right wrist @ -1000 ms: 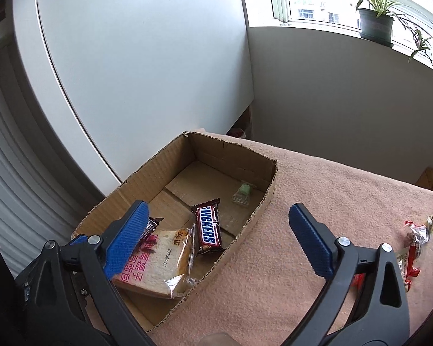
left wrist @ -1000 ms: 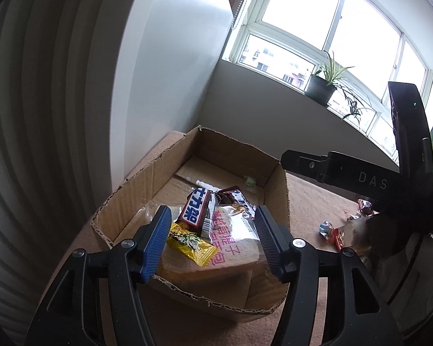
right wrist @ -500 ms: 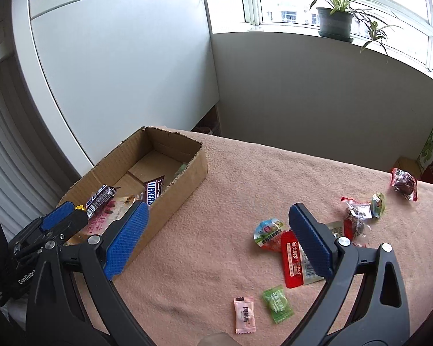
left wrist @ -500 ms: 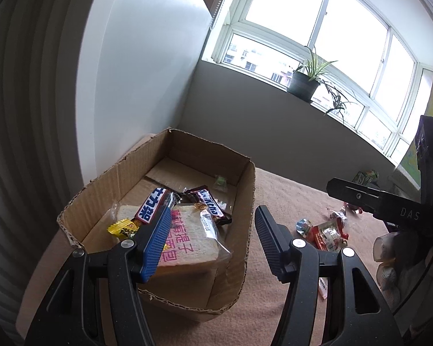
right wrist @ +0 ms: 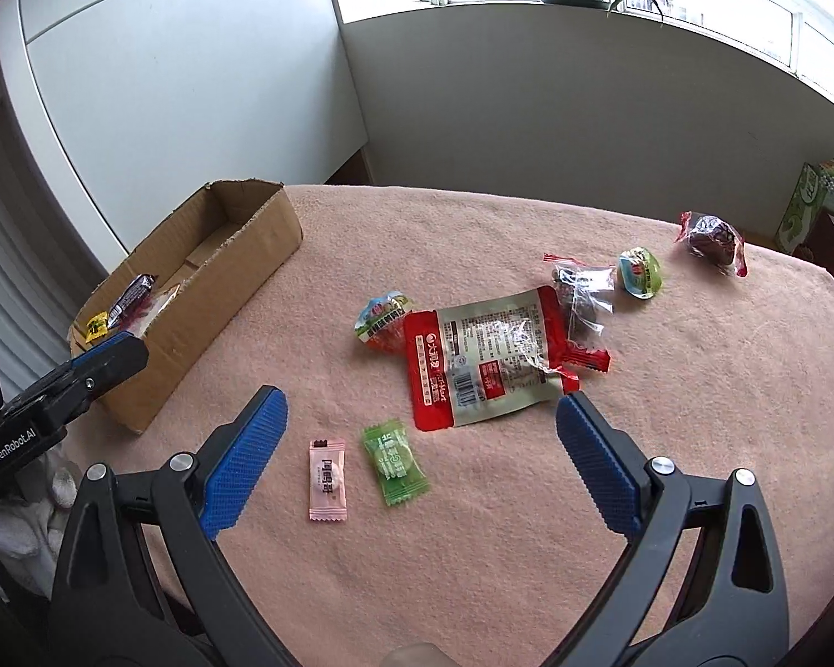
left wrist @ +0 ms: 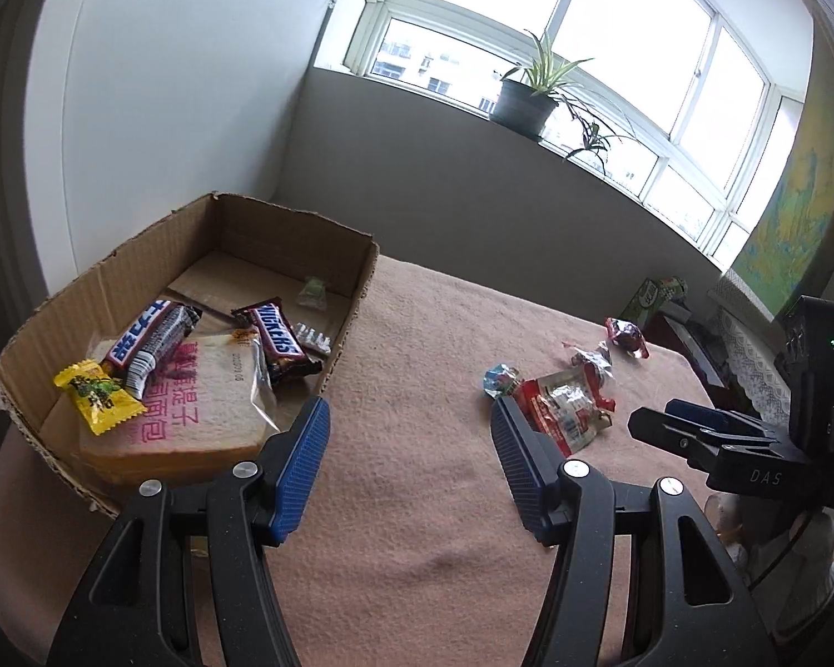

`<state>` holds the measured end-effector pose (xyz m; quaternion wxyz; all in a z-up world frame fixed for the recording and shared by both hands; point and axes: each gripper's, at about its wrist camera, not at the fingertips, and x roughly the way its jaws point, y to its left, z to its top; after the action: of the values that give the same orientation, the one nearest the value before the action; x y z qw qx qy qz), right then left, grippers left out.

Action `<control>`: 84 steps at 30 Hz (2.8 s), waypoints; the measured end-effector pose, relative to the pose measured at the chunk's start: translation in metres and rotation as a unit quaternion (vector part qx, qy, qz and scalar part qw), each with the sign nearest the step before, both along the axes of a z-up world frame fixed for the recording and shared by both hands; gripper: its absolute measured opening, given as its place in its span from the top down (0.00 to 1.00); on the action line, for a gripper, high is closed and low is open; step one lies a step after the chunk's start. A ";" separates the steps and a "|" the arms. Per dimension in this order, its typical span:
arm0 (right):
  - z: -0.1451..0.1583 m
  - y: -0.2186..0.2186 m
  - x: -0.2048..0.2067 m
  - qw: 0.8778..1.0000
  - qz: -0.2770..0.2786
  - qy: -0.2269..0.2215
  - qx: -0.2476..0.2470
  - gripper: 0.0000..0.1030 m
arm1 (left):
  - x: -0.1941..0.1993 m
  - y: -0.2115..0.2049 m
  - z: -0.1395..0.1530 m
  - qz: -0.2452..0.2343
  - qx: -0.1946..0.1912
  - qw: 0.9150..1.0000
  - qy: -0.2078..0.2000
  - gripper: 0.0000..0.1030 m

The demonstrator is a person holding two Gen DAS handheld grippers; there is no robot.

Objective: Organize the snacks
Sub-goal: 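Move the left gripper to the pink candy while the right approaches the green candy, then close the left gripper on the pink candy while the right grasps the green candy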

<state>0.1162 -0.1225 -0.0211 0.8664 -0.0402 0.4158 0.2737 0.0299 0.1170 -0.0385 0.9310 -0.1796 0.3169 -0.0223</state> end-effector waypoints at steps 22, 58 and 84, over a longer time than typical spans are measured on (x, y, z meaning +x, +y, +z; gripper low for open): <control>-0.035 -0.021 0.005 0.993 0.113 0.013 -0.043 0.42 | 0.020 -0.115 -0.039 -0.109 0.081 0.987 0.082 0.56; -0.061 0.027 0.011 0.987 0.141 0.042 -0.071 0.51 | 0.030 -0.115 -0.059 -0.080 0.156 0.980 0.098 0.82; -0.048 0.032 -0.015 0.989 0.107 0.023 -0.094 0.78 | 0.011 -0.065 -0.055 -0.043 0.082 0.992 0.087 0.83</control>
<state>0.1009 -0.0905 -0.0687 0.8146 -0.1598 0.4526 0.3257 0.0408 0.0521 -0.0935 0.9098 -0.0898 0.4047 -0.0209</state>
